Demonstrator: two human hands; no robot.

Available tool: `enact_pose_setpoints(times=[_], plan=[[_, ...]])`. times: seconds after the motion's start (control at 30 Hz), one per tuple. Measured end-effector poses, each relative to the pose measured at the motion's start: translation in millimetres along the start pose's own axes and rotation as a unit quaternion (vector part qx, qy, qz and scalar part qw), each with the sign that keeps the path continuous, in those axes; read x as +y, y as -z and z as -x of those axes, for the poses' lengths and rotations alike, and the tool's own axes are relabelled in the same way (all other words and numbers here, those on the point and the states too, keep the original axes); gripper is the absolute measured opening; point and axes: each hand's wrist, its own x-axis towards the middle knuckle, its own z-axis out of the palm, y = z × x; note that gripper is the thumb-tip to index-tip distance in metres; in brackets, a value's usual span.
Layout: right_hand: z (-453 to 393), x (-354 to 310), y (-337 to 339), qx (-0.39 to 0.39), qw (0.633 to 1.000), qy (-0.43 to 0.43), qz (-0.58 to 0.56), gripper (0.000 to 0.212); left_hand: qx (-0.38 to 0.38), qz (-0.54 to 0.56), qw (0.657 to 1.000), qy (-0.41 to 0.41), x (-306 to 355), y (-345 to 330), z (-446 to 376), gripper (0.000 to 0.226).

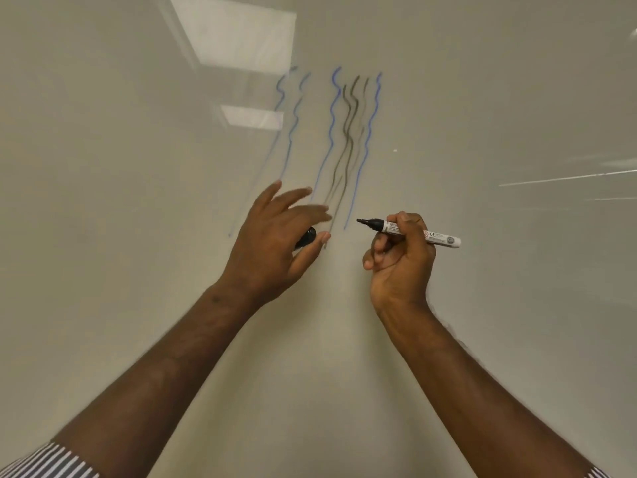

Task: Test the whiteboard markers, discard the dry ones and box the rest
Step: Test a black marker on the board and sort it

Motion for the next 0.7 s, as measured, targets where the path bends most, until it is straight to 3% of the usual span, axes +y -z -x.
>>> enact_pose_setpoints(times=[0.1, 0.37, 0.5, 0.7], plan=[[-29.5, -13.6, -13.2, 0.017, 1.0, 0.004, 0.001, 0.026, 0.007, -0.04, 0.999, -0.005, -20.7, 8.3, -27.8, 0.041], [-101.5, -37.1, -39.6, 0.061, 0.998, 0.012, 0.002, 0.02, 0.027, -0.099, 0.995, 0.012, -74.6, 39.5, -85.7, 0.056], [-135.9, -50.5, -46.6, 0.026, 0.995, 0.063, 0.07, 0.005, 0.016, -0.135, 0.99, 0.046, -104.3, 53.4, -106.6, 0.06], [-175.6, -68.4, -49.9, -0.001, 0.968, 0.158, 0.197, 0.005, 0.015, -0.169, 0.984, 0.06, -141.5, 55.8, -117.9, 0.051]])
